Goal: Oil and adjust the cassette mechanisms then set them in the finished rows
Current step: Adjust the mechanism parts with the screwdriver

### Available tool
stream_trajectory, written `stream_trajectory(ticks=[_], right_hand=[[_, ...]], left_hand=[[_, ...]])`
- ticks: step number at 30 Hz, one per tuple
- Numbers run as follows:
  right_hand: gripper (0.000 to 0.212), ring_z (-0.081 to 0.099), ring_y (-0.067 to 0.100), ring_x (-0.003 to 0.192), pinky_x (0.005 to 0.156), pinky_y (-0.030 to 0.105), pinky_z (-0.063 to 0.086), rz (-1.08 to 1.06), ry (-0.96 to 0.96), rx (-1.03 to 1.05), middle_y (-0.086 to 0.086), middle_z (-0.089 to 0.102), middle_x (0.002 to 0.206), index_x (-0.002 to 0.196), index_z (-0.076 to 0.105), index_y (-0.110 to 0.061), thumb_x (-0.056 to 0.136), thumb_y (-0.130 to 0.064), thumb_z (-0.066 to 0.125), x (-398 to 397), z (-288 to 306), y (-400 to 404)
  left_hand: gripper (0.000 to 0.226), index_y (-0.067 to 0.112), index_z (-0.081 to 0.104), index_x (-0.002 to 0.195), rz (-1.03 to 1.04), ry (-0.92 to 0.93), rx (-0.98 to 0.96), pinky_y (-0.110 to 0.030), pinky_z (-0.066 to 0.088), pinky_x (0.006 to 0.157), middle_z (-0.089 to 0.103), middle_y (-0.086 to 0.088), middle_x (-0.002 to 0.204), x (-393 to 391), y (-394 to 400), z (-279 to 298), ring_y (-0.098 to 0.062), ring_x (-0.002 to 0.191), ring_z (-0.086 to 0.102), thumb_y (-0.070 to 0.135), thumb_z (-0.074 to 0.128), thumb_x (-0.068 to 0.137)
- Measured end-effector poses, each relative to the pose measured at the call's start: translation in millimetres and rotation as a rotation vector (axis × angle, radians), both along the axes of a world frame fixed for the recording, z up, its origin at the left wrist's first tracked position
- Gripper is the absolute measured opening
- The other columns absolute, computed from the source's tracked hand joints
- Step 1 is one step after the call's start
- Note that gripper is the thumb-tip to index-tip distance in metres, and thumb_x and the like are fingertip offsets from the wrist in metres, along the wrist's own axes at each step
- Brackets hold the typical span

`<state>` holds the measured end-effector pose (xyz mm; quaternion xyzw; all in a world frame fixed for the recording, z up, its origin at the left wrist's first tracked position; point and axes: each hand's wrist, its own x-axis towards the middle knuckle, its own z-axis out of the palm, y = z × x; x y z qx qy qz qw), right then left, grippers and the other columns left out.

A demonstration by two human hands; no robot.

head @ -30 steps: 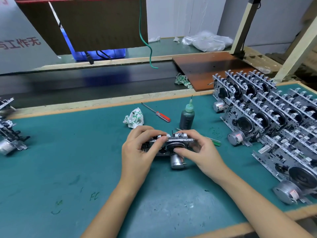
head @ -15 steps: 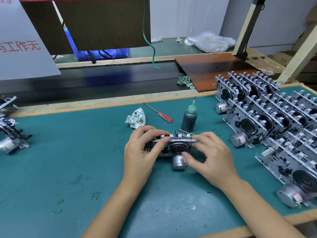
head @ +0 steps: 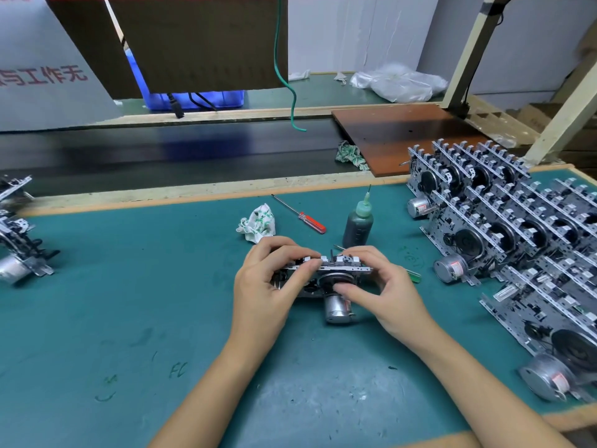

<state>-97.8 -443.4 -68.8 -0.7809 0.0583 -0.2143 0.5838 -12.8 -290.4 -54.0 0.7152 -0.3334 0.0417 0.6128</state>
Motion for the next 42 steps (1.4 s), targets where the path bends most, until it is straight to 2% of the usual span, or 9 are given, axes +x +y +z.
stream_trajectory(ticks=[3, 8, 18, 21, 24, 27, 31, 36, 42], right_hand=[[0.029, 0.058, 0.005, 0.097, 0.089, 0.019, 0.042, 0.023, -0.001, 0.016, -0.015, 0.061, 0.098, 0.095, 0.063, -0.026, 0.070, -0.017, 0.072, 1, -2, -2], [0.029, 0.058, 0.010, 0.099, 0.091, 0.033, 0.043, 0.007, 0.017, 0.037, -0.019, 0.060, 0.098, 0.095, 0.064, -0.031, 0.070, -0.020, 0.072, 2, -3, -2], [0.030, 0.059, 0.009, 0.096, 0.088, 0.023, 0.043, -0.004, 0.006, 0.059, -0.013, 0.061, 0.095, 0.095, 0.066, -0.030, 0.068, -0.020, 0.073, 3, -5, -1], [0.033, 0.057, 0.009, 0.102, 0.092, 0.023, 0.042, -0.030, 0.040, -0.053, -0.011, 0.060, 0.101, 0.099, 0.061, -0.035, 0.069, -0.026, 0.073, 0, -3, 1], [0.036, 0.047, 0.001, 0.102, 0.090, 0.015, 0.035, -0.180, 0.027, -0.441, -0.024, 0.054, 0.101, 0.100, 0.056, -0.039, 0.069, -0.045, 0.072, -8, -5, -3], [0.037, 0.046, 0.004, 0.092, 0.083, 0.027, 0.041, -0.320, -0.006, -0.644, -0.016, 0.058, 0.088, 0.088, 0.068, -0.021, 0.073, -0.054, 0.060, -15, -5, -9], [0.038, 0.049, 0.011, 0.085, 0.075, 0.036, 0.048, -0.324, 0.008, -0.689, -0.006, 0.064, 0.080, 0.076, 0.070, -0.011, 0.073, -0.049, 0.066, -16, -6, -9], [0.041, 0.052, 0.012, 0.087, 0.077, 0.035, 0.047, -0.311, 0.041, -0.655, -0.007, 0.065, 0.083, 0.080, 0.072, -0.011, 0.074, -0.050, 0.064, -18, -6, -8], [0.041, 0.048, 0.008, 0.082, 0.073, 0.034, 0.045, -0.345, -0.044, -0.642, -0.016, 0.057, 0.078, 0.073, 0.070, -0.010, 0.079, -0.047, 0.055, -18, -3, -5]], left_hand=[[0.008, 0.030, 0.072, 0.081, -0.012, 0.002, -0.014, -0.016, 0.041, 0.074, 0.060, 0.006, 0.088, 0, 0, 0, -0.013, 0.085, 0.059, 0.023, 0.069, 0.082], [0.007, 0.034, 0.071, 0.082, -0.031, -0.008, -0.014, -0.016, 0.041, 0.076, 0.060, 0.010, 0.088, 1, 1, 0, -0.013, 0.087, 0.059, 0.029, 0.067, 0.082], [0.007, 0.036, 0.069, 0.083, -0.010, -0.088, 0.005, -0.023, 0.042, 0.075, 0.064, 0.012, 0.084, 3, 1, 1, -0.011, 0.088, 0.058, 0.037, 0.063, 0.082], [0.007, 0.035, 0.070, 0.083, 0.000, -0.091, 0.016, -0.023, 0.043, 0.075, 0.065, 0.010, 0.084, 2, 2, 0, -0.011, 0.088, 0.058, 0.037, 0.063, 0.082], [0.007, 0.036, 0.070, 0.084, 0.000, -0.089, 0.020, -0.021, 0.042, 0.075, 0.065, 0.009, 0.084, 2, 2, -1, -0.012, 0.088, 0.058, 0.037, 0.063, 0.082], [0.007, 0.037, 0.070, 0.083, 0.000, -0.076, 0.011, -0.020, 0.041, 0.075, 0.064, 0.010, 0.084, 2, 2, 0, -0.013, 0.088, 0.059, 0.038, 0.063, 0.082], [0.007, 0.038, 0.070, 0.084, -0.008, -0.069, 0.016, -0.020, 0.042, 0.075, 0.065, 0.009, 0.085, 3, 2, -1, -0.014, 0.088, 0.059, 0.038, 0.063, 0.082], [0.007, 0.039, 0.070, 0.085, -0.002, -0.075, 0.024, -0.018, 0.041, 0.075, 0.064, 0.011, 0.085, 5, 2, -2, -0.013, 0.089, 0.059, 0.039, 0.063, 0.082], [0.008, 0.040, 0.069, 0.086, -0.007, -0.062, 0.023, -0.016, 0.040, 0.074, 0.063, 0.010, 0.086, 4, 3, -3, -0.014, 0.087, 0.059, 0.040, 0.063, 0.082]])
